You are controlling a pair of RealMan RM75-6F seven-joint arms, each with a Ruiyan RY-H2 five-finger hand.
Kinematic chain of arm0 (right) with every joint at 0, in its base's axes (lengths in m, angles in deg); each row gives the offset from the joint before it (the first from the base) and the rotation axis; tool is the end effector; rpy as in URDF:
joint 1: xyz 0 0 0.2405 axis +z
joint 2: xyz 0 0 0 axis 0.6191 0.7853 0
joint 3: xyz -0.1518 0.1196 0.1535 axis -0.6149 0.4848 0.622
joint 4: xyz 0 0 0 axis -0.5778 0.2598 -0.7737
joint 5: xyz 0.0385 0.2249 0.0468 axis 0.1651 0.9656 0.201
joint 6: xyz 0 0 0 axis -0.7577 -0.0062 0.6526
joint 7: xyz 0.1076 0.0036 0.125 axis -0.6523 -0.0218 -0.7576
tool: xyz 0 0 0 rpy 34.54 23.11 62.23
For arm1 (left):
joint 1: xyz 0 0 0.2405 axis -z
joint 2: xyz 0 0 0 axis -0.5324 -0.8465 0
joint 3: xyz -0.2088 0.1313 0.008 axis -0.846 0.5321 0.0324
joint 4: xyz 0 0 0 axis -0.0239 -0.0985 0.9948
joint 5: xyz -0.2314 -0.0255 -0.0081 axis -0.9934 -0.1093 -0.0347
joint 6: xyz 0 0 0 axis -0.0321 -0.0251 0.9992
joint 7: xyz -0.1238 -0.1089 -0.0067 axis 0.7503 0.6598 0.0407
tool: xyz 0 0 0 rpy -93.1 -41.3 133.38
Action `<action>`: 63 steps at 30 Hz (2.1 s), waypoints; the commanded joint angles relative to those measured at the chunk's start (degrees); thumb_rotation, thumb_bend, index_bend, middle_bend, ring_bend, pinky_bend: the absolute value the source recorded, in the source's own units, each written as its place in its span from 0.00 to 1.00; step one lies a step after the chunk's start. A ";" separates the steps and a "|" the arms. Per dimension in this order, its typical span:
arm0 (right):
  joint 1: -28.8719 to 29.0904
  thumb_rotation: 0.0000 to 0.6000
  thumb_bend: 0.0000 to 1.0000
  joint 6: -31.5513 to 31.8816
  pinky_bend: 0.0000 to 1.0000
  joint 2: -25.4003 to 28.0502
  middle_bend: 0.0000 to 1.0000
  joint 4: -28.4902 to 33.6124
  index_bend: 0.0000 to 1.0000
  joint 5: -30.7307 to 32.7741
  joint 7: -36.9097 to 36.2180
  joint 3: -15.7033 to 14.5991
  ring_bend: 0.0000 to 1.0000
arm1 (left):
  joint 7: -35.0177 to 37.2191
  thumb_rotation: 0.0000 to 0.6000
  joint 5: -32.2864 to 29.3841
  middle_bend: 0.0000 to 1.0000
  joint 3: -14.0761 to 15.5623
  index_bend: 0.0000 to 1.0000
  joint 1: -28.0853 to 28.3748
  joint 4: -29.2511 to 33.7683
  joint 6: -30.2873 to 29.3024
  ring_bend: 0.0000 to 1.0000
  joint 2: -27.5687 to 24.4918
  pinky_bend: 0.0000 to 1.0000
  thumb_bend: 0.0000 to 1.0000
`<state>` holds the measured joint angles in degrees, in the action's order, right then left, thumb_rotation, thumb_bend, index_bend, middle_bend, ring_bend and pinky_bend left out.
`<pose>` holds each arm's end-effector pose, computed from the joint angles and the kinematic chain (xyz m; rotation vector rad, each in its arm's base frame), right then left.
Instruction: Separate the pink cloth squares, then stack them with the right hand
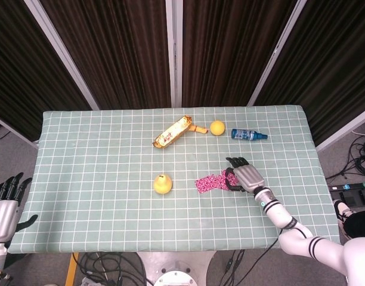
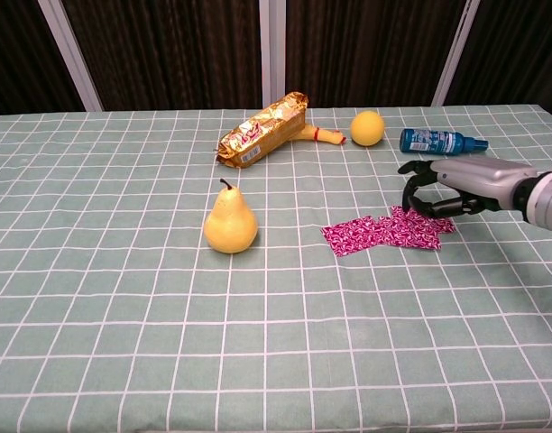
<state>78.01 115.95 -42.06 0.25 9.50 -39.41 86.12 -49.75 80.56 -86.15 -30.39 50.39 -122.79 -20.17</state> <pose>-0.2404 -0.3733 -0.0736 1.9426 -1.0999 0.7117 -0.3288 0.1814 0.1230 -1.3662 -0.8245 -0.7654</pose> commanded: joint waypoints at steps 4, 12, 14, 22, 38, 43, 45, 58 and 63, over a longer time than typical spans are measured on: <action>2.86 0.23 0.49 -3.00 0.00 -4.43 0.03 -4.85 0.35 1.51 1.10 1.48 0.00 | 0.19 1.00 -0.30 0.16 -0.02 0.18 -0.01 -0.35 0.33 0.11 0.14 0.16 0.00; 3.30 0.24 0.49 -3.42 0.00 -5.51 0.03 -6.04 0.35 1.13 1.41 0.91 0.00 | 0.66 1.00 -0.37 0.16 -0.11 0.18 0.07 -0.94 0.55 0.11 0.36 0.16 0.00; 3.04 0.23 0.49 -3.26 0.00 -5.18 0.03 -5.66 0.35 0.96 1.53 0.56 0.00 | 0.72 1.00 -0.42 0.16 -0.10 0.18 0.04 -1.03 0.58 0.11 0.41 0.16 0.00; 1.22 0.23 0.49 -1.56 0.00 -1.52 0.03 -0.56 0.35 -0.87 1.44 -1.68 0.00 | 0.73 1.00 -0.19 0.16 -0.15 0.18 0.11 -1.02 0.48 0.11 0.46 0.16 0.00; -2.71 0.24 0.49 3.14 0.00 5.37 0.03 8.40 0.35 -1.17 5.04 -3.84 0.00 | 0.28 1.00 0.29 0.16 -0.18 0.18 0.36 -0.54 0.50 0.11 0.39 0.16 0.00; -1.81 0.23 0.49 2.23 0.00 3.46 0.03 5.80 0.35 0.23 4.99 -2.26 0.00 | 0.21 1.00 0.63 0.16 -0.17 0.18 0.44 -0.38 0.33 0.11 0.41 0.16 0.00; -1.24 0.23 0.49 1.14 0.00 2.32 0.03 4.03 0.35 0.82 5.33 -1.98 0.00 | 0.29 1.00 0.45 0.16 -0.15 0.18 0.27 -0.33 0.22 0.11 0.35 0.16 0.00; -2.42 0.23 0.49 0.87 0.00 2.38 0.03 3.27 0.35 0.00 4.05 -3.54 0.00 | 0.53 1.00 0.32 0.16 0.01 0.18 -0.02 -0.66 0.16 0.11 0.55 0.16 0.00; -3.56 0.23 0.49 1.68 0.00 4.35 0.03 5.72 0.35 -0.70 3.91 -4.60 0.00 | 0.58 1.00 0.38 0.16 -0.09 0.18 0.29 -0.83 0.55 0.11 0.61 0.16 0.00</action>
<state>74.70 117.45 -38.00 5.63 8.97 -35.47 81.78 -49.17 80.93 -86.24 -30.11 49.57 -122.25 -19.57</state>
